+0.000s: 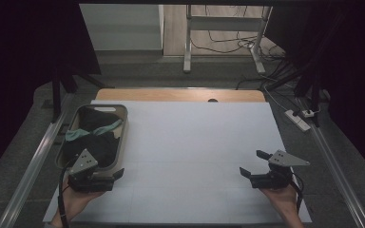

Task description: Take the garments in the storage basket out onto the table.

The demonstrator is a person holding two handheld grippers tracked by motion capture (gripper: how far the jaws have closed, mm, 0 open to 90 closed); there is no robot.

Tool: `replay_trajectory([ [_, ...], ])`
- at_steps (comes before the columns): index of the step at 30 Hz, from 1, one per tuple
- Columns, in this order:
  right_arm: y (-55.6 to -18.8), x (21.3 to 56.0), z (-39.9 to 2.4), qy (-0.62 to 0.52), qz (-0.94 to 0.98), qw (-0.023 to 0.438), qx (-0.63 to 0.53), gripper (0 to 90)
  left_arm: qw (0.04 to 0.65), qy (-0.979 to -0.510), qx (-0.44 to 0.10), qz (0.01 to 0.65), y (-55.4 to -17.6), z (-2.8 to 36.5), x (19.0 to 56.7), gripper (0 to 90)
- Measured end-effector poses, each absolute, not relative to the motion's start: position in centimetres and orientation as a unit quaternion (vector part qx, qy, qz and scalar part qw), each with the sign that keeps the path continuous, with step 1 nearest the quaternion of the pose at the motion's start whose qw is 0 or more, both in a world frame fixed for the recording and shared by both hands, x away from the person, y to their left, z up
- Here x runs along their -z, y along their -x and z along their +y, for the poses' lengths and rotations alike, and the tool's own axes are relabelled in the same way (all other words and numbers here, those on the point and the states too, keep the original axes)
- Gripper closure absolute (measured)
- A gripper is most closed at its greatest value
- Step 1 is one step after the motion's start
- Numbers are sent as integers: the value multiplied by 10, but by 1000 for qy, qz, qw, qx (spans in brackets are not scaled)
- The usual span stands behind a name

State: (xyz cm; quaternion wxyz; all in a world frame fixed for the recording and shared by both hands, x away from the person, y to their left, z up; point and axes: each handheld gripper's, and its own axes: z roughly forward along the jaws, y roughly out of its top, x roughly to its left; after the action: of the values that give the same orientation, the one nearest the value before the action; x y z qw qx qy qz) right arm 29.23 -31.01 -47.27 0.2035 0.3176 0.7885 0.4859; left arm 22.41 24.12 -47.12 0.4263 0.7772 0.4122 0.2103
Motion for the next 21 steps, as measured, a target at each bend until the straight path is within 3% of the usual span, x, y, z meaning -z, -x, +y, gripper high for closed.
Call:
replay_trajectory([
  [21,-295,479,-304,-307,802,190,-475,64,428,-774,-209,417,-226,243,468,116],
])
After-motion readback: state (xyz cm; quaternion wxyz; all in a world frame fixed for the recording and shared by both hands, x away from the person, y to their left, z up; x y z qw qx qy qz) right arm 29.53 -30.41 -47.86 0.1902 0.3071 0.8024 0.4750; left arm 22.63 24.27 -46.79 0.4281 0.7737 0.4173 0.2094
